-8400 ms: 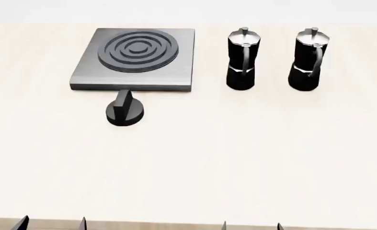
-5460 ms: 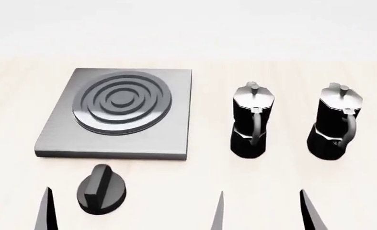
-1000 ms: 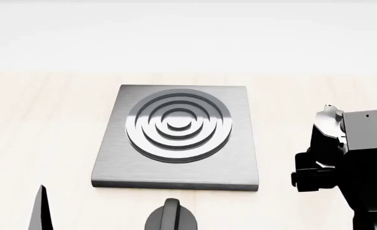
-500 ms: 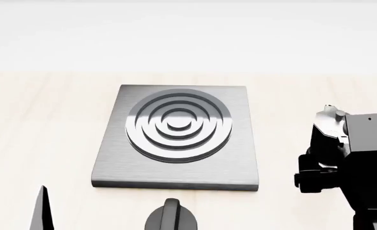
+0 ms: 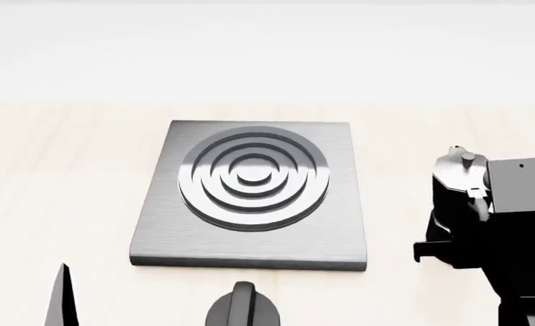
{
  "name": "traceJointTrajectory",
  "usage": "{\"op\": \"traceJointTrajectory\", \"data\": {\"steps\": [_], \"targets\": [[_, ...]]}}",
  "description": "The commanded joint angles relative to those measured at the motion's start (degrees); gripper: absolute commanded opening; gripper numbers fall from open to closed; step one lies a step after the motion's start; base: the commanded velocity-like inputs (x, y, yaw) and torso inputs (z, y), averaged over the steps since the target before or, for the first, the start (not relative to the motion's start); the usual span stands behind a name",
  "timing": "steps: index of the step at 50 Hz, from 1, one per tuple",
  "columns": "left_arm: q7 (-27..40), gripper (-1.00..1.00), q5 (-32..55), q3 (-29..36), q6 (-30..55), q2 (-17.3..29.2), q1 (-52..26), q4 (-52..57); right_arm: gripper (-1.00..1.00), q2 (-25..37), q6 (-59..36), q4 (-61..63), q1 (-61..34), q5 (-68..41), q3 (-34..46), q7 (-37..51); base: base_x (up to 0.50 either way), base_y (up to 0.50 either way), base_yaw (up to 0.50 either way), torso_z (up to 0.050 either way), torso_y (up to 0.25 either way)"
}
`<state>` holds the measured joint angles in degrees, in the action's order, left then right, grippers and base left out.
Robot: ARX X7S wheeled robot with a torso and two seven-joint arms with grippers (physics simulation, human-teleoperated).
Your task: Put both moka pots on the stove.
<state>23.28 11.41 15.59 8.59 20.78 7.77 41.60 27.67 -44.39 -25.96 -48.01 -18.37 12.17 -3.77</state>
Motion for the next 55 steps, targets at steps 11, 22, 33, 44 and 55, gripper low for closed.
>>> {"op": "traceJointTrajectory", "data": {"steps": [11,22,33,44,55], "targets": [[0.41,1.0,0.14,0.37,0.06,0.34,-0.18,0.06,-1.0,1.27,-5.94,19.13,1.69,-2.66,-2.65,2.38,0.0,0.0,0.0,0.0,0.0],[0.52,1.0,0.26,0.47,-0.14,0.53,-0.23,-0.15,-1.0,0.25,-9.95,25.61,-1.97,-4.1,-1.45,2.6,0.0,0.0,0.0,0.0,0.0],[0.47,1.0,0.58,0.39,-0.68,0.84,-0.14,-0.56,-1.0,-4.17,-13.23,22.2,-12.99,-4.25,1.79,1.93,0.0,0.0,0.0,0.0,0.001],[0.64,1.0,1.02,0.43,-0.36,1.04,-0.3,-0.32,-1.0,-8.34,-10.99,16.81,-19.31,-3.28,5.48,0.21,0.0,0.0,0.0,0.0,0.001],[0.87,1.0,1.41,0.35,-0.16,1.22,-0.45,-0.14,-1.0,-13.29,-7.97,9.19,-24.67,-3.14,6.73,-1.01,0.0,0.0,0.0,0.0,0.001]]}}
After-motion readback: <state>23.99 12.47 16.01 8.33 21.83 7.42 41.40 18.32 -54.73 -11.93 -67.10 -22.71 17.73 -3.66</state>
